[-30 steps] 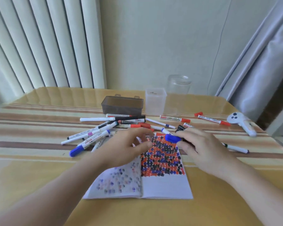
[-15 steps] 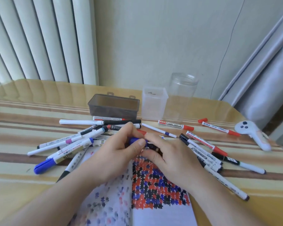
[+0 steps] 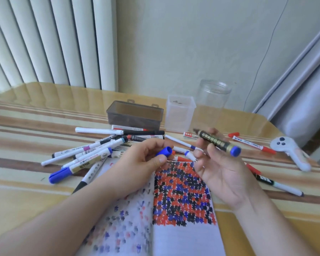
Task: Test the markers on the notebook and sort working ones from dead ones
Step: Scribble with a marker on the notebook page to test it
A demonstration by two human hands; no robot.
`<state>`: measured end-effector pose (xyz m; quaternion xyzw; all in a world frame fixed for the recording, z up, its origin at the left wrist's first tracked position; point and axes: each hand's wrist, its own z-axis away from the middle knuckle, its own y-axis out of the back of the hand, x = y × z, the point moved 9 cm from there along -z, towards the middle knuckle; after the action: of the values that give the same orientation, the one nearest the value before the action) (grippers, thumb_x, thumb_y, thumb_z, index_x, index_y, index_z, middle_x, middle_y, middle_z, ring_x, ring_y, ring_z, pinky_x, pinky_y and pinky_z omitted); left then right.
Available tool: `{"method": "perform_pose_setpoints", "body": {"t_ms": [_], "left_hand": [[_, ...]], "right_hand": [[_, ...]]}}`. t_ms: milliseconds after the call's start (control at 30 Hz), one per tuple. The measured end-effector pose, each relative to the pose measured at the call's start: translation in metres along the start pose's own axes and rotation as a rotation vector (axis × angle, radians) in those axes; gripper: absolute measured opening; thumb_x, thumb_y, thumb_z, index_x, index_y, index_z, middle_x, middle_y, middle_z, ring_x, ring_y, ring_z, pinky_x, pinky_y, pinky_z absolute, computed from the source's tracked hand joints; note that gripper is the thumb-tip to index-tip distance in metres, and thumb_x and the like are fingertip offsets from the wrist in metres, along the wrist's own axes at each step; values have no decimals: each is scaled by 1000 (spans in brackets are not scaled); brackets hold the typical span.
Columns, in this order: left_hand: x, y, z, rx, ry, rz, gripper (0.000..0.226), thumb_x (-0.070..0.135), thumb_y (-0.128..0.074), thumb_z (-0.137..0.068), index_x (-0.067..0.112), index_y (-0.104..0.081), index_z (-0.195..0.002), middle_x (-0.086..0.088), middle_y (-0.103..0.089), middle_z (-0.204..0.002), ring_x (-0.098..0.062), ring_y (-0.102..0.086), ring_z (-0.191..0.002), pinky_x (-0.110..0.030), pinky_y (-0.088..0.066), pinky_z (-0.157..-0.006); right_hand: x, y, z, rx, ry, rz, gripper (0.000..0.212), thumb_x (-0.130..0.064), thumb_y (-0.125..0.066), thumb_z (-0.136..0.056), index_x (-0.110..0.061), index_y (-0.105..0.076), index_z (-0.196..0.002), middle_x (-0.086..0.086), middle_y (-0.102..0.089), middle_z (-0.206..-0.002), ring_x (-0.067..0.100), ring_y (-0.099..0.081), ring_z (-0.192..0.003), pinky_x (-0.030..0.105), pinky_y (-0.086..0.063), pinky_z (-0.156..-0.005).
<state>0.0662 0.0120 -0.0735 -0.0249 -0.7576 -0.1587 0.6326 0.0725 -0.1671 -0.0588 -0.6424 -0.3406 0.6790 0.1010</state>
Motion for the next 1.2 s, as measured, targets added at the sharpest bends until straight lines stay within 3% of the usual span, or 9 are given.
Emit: {"method": "perform_pose_setpoints", "body": {"t_ms": [67,167,233,333,500,633,900,1033,1200], "left_hand": [[3,-2,3,-27,-9,-99,29,17,-50,-108,33,-62,-128,11,-70,-109,-17,-69,-104,-42,-56,-97],[13,-8,8,-117,-76,-282,29,25,-42,-110,41,-56,-131,13,-67,-120,-10,-62,-114,-39,-50,-100],[16,-10,9,-158,-95,-352,21,24,-47,-108,37,-59,-119,8,-70,-101,-12,-63,-92,-33,-51,-86],[17,-16,11,-199,-122,-503,15,28,-67,-95,32,-53,-99,15,-55,-69,-7,-46,-61,-19,-36,-58],[12,-34,17,-291,-260,-937,37,65,-66,-85,46,-59,-115,11,-55,-65,-4,-53,-65,-24,-42,-63],[6,-39,14,-365,-196,-974,34,73,-66,-82,56,-67,-111,40,-56,-69,11,-52,-68,-23,-43,-66],[2,-39,10,-345,-191,-941,35,77,-64,-79,60,-66,-110,25,-68,-83,5,-58,-72,-30,-55,-70],[5,-41,10,-336,-219,-951,37,78,-61,-80,62,-65,-113,31,-69,-90,8,-57,-72,-27,-52,-68],[11,-47,14,-338,-236,-1019,42,84,-58,-77,65,-63,-114,39,-48,-60,13,-49,-60,-24,-46,-63]], "right_hand": [[5,4,-1,34,-13,14,31,-31,-93,-72,-24,-66,-87,0,-53,-64,10,-46,-56,19,-41,-49],[3,11,0,143,-71,-5,28,-33,-61,-88,-20,-51,-66,-2,-33,-49,11,-28,-44,22,-27,-39],[-6,7,7,144,-75,95,25,-30,-59,-86,-18,-47,-68,-1,-32,-48,12,-24,-43,22,-25,-38],[-9,-8,34,-4,-100,317,39,-40,-85,-78,-16,-54,-80,7,-49,-60,15,-43,-49,23,-34,-44],[13,2,82,91,2,825,33,-45,-87,-69,-23,-64,-77,7,-61,-64,19,-56,-57,27,-45,-53],[5,2,90,181,164,957,15,-27,-80,-79,-22,-65,-80,-3,-59,-65,13,-54,-59,23,-45,-56],[16,13,94,183,7,961,22,-35,-76,-65,-21,-59,-68,9,-54,-56,20,-48,-49,28,-40,-46],[20,14,91,199,-37,1014,17,-21,-75,-71,-16,-59,-67,18,-59,-57,22,-57,-48,33,-47,-44],[21,14,92,221,-51,1046,17,-19,-73,-73,-17,-59,-64,24,-58,-57,26,-58,-50,33,-48,-46]]}}
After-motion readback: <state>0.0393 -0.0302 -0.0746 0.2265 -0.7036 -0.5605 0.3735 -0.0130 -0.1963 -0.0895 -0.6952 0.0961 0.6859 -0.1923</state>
